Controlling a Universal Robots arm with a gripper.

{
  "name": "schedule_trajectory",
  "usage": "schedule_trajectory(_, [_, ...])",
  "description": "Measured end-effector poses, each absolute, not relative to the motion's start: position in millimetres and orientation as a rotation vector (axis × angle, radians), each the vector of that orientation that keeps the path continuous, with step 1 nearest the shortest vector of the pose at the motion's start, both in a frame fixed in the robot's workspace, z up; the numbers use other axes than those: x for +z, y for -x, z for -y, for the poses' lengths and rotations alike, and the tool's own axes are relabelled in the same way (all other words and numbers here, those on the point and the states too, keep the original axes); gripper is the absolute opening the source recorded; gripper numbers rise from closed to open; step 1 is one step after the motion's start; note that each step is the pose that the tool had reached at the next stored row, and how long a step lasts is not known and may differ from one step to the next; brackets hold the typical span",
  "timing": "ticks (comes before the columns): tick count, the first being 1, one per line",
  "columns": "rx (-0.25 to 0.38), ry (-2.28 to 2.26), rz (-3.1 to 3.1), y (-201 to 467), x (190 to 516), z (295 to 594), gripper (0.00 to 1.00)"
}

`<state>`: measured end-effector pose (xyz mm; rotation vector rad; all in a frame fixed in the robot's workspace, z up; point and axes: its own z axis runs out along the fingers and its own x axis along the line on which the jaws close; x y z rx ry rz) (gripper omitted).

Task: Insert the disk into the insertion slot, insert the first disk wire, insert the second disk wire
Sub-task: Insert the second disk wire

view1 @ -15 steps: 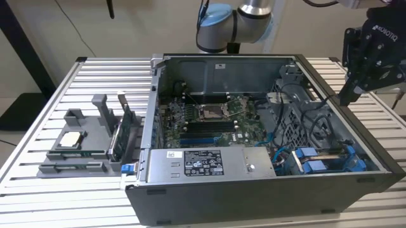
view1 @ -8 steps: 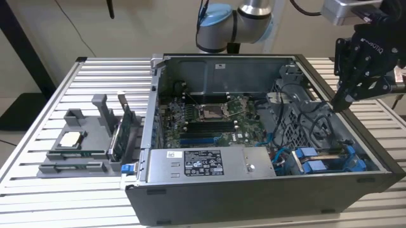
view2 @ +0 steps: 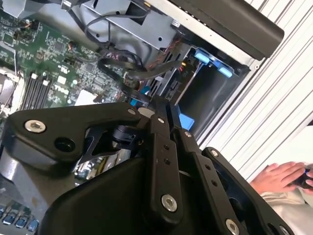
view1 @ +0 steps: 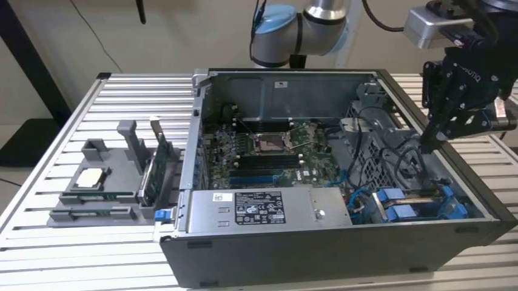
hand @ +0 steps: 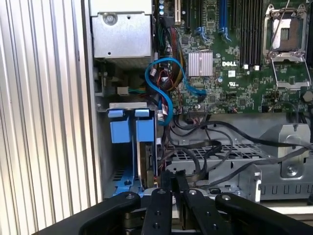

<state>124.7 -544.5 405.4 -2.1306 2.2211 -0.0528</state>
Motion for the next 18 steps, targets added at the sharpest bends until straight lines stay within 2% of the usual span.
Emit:
schedule_trajectory(7, [-0.044, 2.112, -2.231, -124.4, 386.4, 546.2, 0.16])
schedule_trajectory(8, [-0.027, 2.102, -2.226, -124.3, 385.5, 547.2, 0.16])
schedule_trajectory(9, [0.043, 2.067, -2.199, -124.2, 378.2, 562.5, 0.16])
schedule_trajectory(14, [0.046, 2.065, -2.198, -124.2, 370.4, 582.9, 0.16])
schedule_trajectory(18, [0.046, 2.065, -2.198, -124.2, 369.8, 583.8, 0.16])
